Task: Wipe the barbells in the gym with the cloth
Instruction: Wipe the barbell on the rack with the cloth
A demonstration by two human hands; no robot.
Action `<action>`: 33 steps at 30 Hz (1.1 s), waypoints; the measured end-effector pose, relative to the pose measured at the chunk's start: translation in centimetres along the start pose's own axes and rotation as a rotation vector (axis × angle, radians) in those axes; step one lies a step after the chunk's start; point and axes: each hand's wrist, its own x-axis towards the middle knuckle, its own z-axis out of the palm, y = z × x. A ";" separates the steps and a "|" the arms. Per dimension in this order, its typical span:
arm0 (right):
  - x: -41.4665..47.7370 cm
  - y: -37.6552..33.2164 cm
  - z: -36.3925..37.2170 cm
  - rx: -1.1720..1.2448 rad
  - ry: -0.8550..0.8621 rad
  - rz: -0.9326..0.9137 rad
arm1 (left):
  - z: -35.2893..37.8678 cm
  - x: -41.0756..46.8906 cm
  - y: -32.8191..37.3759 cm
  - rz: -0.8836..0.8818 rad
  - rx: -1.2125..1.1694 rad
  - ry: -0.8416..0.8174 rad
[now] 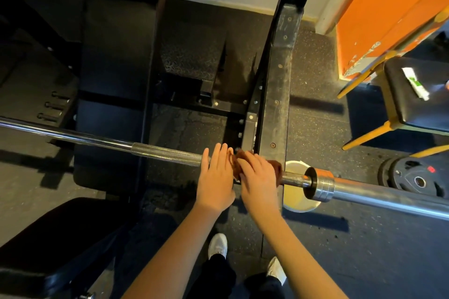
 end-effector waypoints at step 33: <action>4.4 3.9 -1.5 -0.016 -0.013 -0.024 | -2.9 4.9 -5.1 -0.014 -0.183 0.030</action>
